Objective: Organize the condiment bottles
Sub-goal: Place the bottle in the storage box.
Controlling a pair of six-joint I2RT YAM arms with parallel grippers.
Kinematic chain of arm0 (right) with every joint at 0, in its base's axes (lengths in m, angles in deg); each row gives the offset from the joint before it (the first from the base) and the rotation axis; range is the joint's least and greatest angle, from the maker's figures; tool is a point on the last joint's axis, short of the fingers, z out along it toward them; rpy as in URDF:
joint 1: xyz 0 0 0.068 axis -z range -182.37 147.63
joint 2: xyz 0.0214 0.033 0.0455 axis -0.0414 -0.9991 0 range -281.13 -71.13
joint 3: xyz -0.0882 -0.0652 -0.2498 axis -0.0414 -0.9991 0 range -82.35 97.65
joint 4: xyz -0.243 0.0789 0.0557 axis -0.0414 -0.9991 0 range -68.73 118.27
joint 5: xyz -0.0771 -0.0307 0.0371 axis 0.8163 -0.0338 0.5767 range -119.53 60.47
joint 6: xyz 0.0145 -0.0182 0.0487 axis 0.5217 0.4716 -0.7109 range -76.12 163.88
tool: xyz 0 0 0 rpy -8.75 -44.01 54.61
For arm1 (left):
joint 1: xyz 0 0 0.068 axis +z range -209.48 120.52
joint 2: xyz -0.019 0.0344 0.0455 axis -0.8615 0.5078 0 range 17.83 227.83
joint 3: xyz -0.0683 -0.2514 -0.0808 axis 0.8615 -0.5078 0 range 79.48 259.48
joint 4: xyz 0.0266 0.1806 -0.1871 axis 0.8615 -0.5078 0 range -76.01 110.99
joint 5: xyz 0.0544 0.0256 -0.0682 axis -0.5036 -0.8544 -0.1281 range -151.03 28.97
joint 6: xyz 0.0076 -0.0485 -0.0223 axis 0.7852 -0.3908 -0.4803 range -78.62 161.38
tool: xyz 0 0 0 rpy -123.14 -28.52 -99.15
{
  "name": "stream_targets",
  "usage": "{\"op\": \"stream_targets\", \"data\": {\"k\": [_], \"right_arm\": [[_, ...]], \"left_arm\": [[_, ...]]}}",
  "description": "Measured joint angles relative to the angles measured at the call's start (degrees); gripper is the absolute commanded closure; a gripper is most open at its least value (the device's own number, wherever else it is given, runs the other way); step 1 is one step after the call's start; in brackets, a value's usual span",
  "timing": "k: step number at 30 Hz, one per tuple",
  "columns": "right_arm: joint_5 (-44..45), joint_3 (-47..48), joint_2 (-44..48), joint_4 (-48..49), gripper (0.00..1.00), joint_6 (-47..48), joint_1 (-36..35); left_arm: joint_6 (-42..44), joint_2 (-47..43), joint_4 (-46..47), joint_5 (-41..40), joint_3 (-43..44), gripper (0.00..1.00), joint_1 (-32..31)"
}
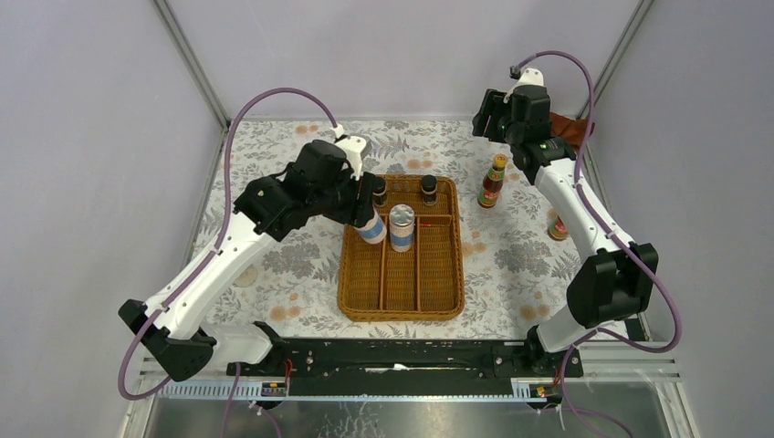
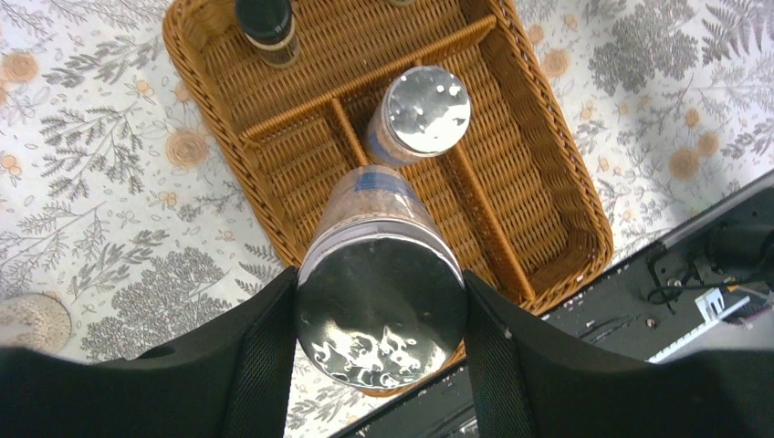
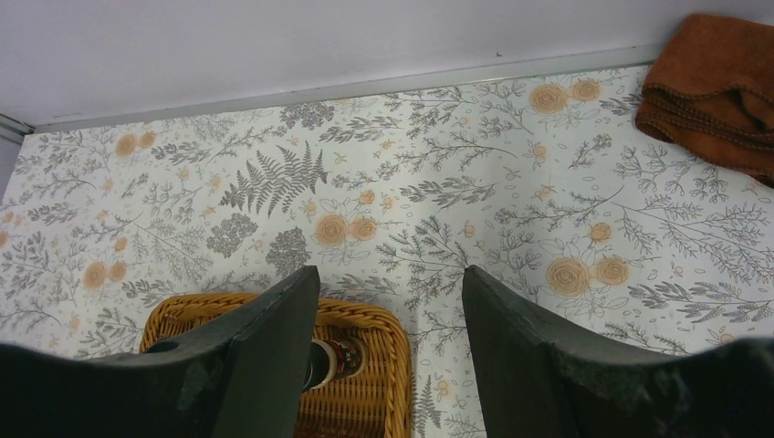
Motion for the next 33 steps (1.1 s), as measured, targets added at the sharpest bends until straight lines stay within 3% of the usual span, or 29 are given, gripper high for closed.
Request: {"op": "stream_targets", "data": {"k": [15, 33], "right_arm": [[0.3, 0.0, 0.3, -0.2, 0.34, 0.6, 0.0], [0.5, 0.0, 1.4, -0.5, 0.33, 1.5, 0.0]], "left_arm": [[-0.9, 0.2, -4.5, -2.5, -2.8, 1.00, -14.0], [-2.4, 1.9, 1.9, -6.4, -9.7, 1.00, -21.3]]}}
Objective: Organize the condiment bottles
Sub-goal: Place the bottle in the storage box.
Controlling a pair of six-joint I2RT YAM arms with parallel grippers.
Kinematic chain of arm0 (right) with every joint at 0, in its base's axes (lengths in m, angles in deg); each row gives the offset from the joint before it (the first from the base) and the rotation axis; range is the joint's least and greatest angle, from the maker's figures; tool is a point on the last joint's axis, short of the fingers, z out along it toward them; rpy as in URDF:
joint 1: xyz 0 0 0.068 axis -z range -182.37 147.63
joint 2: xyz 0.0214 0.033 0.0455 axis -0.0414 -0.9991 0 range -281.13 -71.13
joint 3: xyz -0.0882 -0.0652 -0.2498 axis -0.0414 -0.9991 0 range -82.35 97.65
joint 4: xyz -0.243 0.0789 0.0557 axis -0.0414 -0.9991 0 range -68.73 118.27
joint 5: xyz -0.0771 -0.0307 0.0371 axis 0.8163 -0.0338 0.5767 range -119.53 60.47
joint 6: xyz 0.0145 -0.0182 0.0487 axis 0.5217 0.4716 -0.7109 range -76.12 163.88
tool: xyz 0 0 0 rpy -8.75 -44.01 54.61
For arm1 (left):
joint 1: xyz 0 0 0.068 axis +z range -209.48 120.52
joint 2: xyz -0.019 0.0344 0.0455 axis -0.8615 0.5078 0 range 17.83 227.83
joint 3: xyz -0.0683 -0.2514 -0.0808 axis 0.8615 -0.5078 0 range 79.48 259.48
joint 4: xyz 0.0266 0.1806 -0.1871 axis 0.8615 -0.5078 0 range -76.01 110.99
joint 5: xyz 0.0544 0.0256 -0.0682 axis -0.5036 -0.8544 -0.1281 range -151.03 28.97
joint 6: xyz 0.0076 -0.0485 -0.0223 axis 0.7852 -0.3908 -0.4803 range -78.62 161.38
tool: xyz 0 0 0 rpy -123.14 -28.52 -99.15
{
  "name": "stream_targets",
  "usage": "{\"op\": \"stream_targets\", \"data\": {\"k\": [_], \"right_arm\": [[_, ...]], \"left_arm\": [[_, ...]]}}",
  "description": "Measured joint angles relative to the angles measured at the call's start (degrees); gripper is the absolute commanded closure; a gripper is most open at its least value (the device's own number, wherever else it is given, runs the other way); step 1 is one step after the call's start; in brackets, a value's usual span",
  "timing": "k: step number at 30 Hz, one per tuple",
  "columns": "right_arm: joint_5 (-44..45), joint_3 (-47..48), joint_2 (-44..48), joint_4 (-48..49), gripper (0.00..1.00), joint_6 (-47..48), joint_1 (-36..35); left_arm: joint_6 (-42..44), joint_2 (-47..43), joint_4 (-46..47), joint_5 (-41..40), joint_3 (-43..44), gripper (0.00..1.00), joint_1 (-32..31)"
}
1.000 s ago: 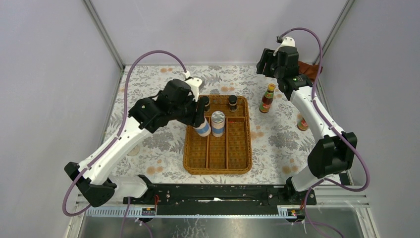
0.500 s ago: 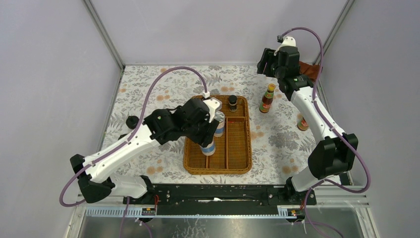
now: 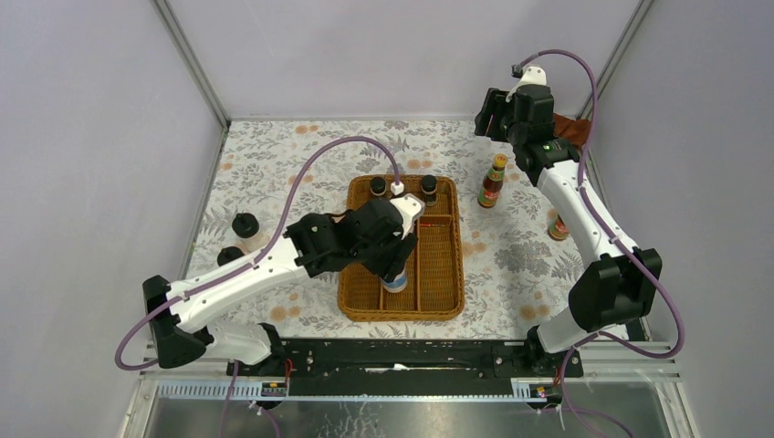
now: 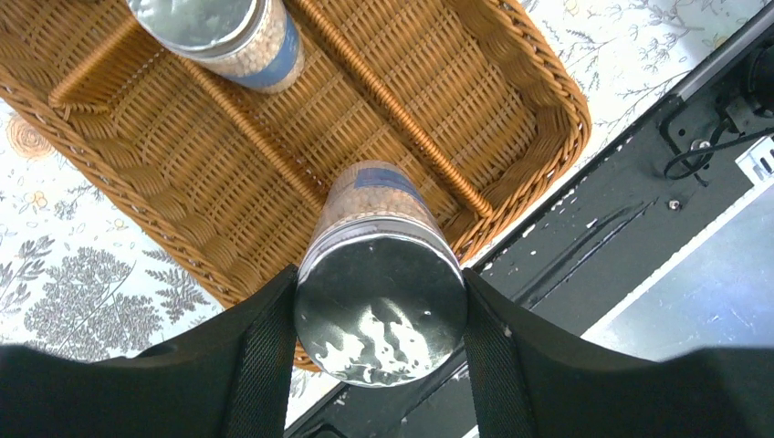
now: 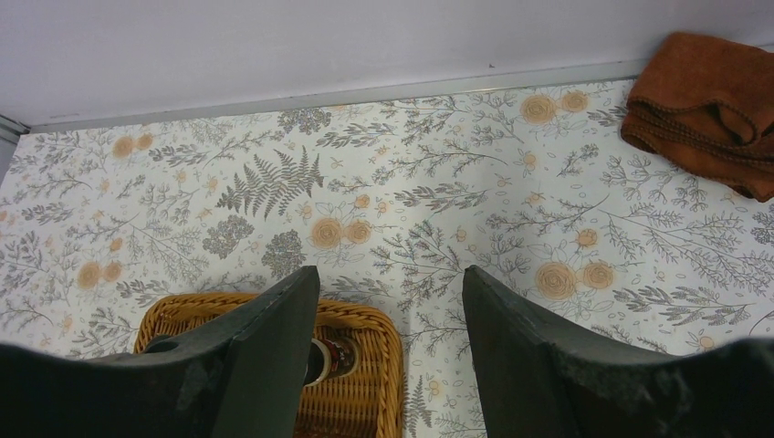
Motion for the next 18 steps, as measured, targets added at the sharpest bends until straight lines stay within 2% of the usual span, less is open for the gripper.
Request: {"op": "stream_targets", "data": {"k": [18], "right_arm": [[-0.1, 0.0, 0.0, 0.0, 0.33, 0.2, 0.9]], "left_arm": [[1.4, 5.4, 6.1, -1.7, -2.4, 1.00, -1.0]]}}
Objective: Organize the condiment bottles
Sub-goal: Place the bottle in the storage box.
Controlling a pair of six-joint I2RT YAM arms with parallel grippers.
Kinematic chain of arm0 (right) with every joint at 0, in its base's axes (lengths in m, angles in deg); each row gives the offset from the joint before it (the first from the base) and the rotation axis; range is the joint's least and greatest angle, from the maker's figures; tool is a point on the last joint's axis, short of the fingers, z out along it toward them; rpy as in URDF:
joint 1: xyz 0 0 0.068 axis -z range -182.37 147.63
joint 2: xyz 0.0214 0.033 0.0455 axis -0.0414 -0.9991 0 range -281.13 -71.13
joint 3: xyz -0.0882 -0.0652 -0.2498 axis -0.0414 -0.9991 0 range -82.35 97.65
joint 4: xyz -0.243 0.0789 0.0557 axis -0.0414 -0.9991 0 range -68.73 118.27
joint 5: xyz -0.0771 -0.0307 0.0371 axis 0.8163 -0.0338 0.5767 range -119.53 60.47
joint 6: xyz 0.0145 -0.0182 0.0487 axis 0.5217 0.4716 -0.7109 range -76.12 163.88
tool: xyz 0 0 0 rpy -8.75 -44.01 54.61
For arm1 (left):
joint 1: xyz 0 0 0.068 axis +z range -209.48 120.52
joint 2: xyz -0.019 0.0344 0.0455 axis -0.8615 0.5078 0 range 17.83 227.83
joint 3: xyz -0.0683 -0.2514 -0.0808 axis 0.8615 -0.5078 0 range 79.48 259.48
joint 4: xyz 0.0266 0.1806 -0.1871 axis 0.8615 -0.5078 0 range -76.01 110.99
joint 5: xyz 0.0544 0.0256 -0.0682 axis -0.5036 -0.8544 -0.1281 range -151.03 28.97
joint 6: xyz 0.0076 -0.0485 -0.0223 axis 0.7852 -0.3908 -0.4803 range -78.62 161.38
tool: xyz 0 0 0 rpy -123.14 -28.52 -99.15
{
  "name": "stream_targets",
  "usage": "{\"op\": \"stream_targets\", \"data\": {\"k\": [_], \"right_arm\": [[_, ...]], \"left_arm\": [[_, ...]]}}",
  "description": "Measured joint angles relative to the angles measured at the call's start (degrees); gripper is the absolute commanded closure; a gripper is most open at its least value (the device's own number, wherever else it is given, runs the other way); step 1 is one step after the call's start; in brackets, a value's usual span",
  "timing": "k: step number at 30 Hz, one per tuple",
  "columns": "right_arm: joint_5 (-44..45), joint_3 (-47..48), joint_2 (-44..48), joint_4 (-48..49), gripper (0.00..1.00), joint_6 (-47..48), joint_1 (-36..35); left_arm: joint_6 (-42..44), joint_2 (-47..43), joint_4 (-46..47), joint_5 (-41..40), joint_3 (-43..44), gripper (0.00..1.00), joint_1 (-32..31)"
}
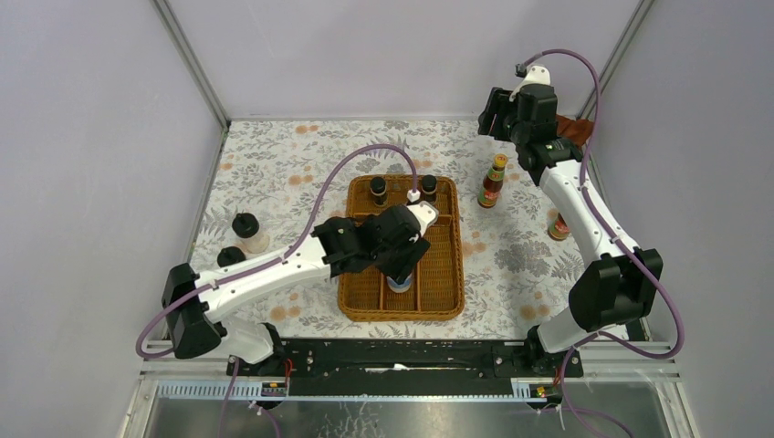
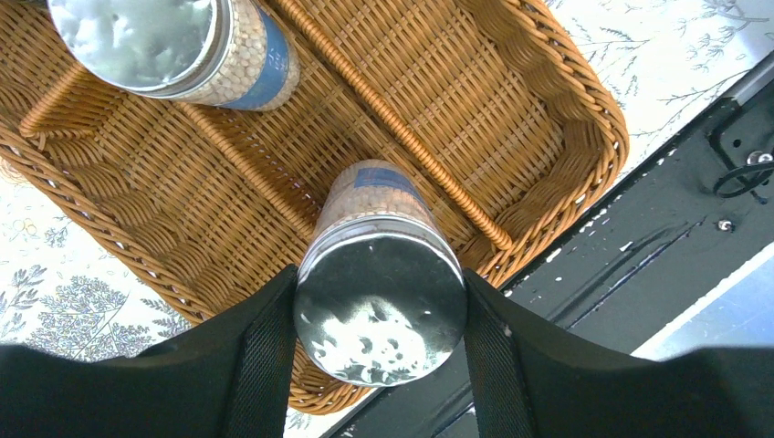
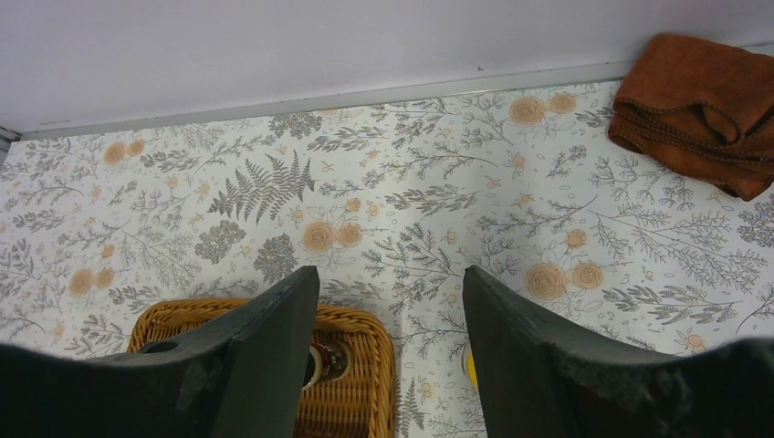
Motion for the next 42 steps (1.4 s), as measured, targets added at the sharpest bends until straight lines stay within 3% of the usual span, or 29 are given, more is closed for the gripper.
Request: {"op": "stream_targets", "data": {"k": [33, 37, 42], "right_arm": [[-0.2, 0.0, -0.7, 0.5, 0.33, 0.0, 0.7], [-0.2, 0.0, -0.7, 0.5, 0.33, 0.0, 0.7], [-0.2, 0.0, -0.7, 0.5, 0.33, 0.0, 0.7]], "left_arm": [[1.5, 3.6, 4.8, -1.2, -3.2, 1.00, 0.0], [1.4, 3.8, 5.0, -1.2, -3.4, 0.88, -0.1], [1.4, 3.8, 5.2, -1.3, -3.4, 0.64, 0.0]]}}
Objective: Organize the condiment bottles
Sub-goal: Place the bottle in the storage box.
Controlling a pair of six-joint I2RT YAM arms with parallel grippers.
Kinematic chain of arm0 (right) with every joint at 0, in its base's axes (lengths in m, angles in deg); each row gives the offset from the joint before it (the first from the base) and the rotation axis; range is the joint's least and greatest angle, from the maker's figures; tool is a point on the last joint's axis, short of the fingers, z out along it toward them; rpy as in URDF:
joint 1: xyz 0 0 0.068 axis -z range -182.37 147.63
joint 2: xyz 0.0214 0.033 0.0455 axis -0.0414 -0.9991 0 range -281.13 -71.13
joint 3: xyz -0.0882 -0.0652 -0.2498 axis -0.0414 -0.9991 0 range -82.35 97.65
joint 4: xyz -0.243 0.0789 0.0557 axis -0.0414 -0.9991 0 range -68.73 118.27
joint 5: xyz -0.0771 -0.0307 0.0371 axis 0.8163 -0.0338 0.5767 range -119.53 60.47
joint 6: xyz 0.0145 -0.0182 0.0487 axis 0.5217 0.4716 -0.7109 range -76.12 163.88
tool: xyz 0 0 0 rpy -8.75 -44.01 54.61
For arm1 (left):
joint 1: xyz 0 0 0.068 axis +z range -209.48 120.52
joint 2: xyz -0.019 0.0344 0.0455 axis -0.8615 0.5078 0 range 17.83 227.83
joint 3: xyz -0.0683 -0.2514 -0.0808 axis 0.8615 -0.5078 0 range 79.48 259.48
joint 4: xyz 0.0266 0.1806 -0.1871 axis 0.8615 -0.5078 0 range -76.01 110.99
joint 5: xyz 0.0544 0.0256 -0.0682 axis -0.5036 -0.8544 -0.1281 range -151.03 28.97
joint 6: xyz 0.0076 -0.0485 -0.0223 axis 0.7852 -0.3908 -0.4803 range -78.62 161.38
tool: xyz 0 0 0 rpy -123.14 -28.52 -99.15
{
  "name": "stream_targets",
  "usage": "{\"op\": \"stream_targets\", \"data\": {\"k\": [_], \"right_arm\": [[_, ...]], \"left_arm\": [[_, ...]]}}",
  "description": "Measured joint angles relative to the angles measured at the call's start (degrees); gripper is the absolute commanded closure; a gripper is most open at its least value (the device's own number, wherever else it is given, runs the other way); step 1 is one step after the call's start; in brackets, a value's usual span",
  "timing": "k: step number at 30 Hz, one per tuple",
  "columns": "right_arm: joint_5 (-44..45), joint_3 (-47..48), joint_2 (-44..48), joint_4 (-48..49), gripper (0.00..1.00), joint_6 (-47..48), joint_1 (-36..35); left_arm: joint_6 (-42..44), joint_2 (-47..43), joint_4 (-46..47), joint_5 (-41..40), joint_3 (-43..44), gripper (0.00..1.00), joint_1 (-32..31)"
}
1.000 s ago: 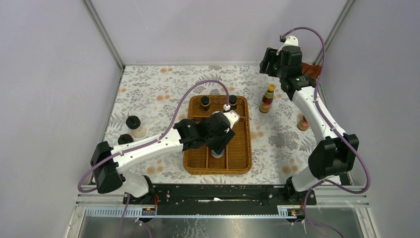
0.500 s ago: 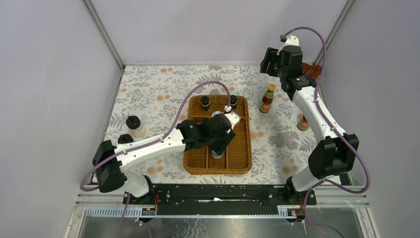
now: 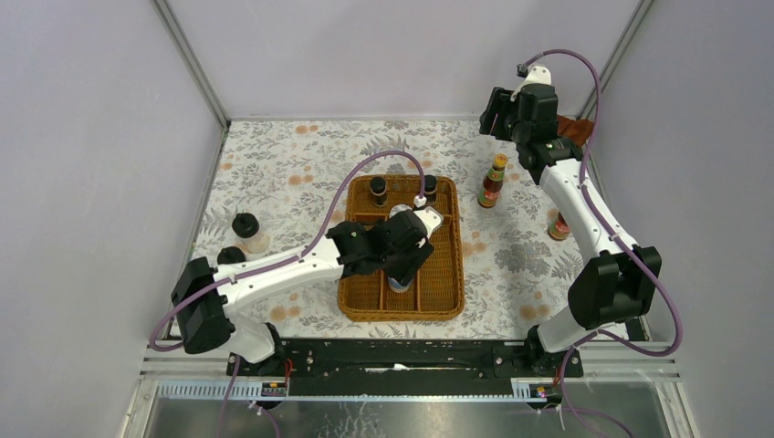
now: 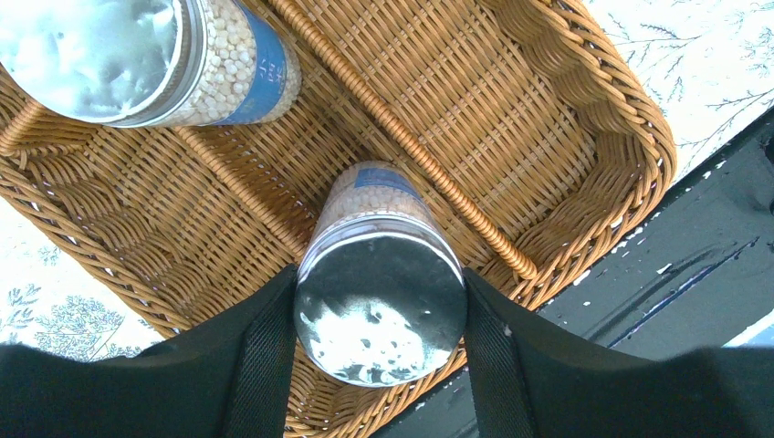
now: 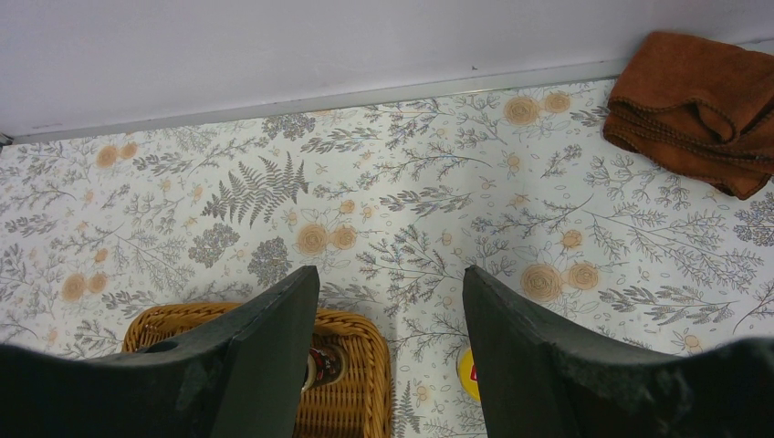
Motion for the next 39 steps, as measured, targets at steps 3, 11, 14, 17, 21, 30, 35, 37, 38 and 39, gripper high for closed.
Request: {"op": "stream_targets", "data": {"k": [3, 11, 14, 17, 21, 30, 35, 37, 38, 39], "right_arm": [[0.0, 0.0, 0.0, 0.0, 0.33, 0.0, 0.0], [0.0, 0.0, 0.0, 0.0, 0.33, 0.0, 0.0], [0.0, 0.0, 0.0, 0.0, 0.33, 0.0, 0.0], [0.0, 0.0, 0.0, 0.0, 0.33, 0.0, 0.0], [0.0, 0.0, 0.0, 0.0, 0.33, 0.0, 0.0], [0.0, 0.0, 0.0, 0.0, 0.33, 0.0, 0.0], [0.0, 0.1, 0.0, -0.1, 0.33, 0.0, 0.0], [0.0, 0.3, 0.0, -0.1, 0.33, 0.0, 0.0], [0.0, 0.5, 0.0, -0.2, 0.33, 0.0, 0.0], [0.0, 1.0, 0.0, -0.6, 0.33, 0.0, 0.0]], "left_arm": [[0.0, 0.0, 0.1, 0.0, -0.2, 0.48, 0.0], [-0.1, 0.0, 0.3, -0.5, -0.3, 0.27, 0.0], [-0.2, 0.0, 0.3, -1.3, -0.3, 0.25, 0.0], [-0.2, 0.0, 0.2, -1.9, -0.3, 0.23, 0.0], [-0.3, 0.0, 0.2, -2.6, -0.3, 0.21, 0.0], [-0.4, 0.0, -0.2, -4.2, 0.2, 0.19, 0.0], [-0.7, 0.0, -0.5, -5.0, 1.8, 0.19, 0.0], [-0.8, 0.0, -0.6, -5.3, 2.8, 0.19, 0.0], [-0.9, 0.0, -0.8, -5.6, 3.5, 0.18, 0.0], [-1.0, -0.1, -0.9, -5.8, 4.0, 0.18, 0.0]]}}
